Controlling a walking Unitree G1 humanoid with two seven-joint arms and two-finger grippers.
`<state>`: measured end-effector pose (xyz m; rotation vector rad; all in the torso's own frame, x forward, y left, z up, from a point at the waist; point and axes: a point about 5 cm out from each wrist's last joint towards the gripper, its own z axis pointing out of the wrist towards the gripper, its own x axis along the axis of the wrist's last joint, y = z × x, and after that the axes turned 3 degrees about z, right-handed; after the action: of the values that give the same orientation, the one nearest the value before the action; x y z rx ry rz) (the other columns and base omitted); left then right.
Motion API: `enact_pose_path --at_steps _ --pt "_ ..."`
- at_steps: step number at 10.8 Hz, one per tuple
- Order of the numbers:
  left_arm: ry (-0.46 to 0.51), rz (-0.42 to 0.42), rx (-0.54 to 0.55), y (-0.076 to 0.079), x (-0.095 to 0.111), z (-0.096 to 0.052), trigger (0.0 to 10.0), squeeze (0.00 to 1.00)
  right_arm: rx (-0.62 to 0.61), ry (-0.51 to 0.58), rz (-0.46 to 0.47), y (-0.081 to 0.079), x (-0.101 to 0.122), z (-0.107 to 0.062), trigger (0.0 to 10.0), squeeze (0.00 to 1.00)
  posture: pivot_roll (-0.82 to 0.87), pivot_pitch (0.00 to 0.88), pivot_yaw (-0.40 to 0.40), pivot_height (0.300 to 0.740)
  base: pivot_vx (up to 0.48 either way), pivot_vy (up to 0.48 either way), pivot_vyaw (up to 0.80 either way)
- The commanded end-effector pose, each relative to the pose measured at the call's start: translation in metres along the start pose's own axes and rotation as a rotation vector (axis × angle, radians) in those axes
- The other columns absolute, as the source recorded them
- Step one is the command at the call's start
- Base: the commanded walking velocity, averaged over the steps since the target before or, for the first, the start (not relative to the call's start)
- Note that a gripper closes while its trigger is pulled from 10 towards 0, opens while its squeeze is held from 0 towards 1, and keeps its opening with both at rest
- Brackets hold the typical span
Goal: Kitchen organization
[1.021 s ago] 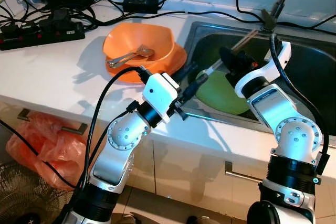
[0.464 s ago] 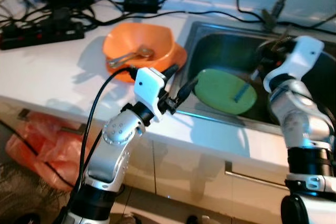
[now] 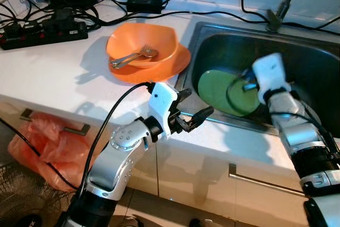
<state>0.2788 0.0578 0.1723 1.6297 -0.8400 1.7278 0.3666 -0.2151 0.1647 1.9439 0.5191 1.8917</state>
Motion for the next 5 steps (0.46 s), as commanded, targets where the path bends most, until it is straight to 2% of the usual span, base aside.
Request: enact_pose_path --at_steps 1,2,3,5 --pt "-0.002 0.004 -0.018 0.001 0.004 -0.001 10.0 1.00 0.012 -0.004 -0.021 0.003 0.000 0.003 0.0 0.00 0.04 0.116 0.004 0.740 0.000 0.000 0.00" --pt "-0.008 0.008 -0.016 0.000 0.005 -0.001 10.0 1.00 0.025 -0.014 -0.013 0.002 -0.003 0.004 6.6 1.00 0.04 0.115 0.004 0.740 0.000 0.000 0.00" --pt "-0.019 0.029 -0.008 -0.004 0.009 -0.002 10.0 1.00 0.029 -0.002 -0.005 -0.001 -0.004 0.006 10.0 1.00 0.05 0.114 0.004 0.740 0.000 0.000 0.00" --pt "-0.038 0.034 0.011 -0.009 0.010 -0.005 10.0 1.00 0.034 0.011 0.061 -0.003 -0.001 0.006 10.0 1.00 0.05 0.110 0.008 0.740 0.000 0.000 0.00"
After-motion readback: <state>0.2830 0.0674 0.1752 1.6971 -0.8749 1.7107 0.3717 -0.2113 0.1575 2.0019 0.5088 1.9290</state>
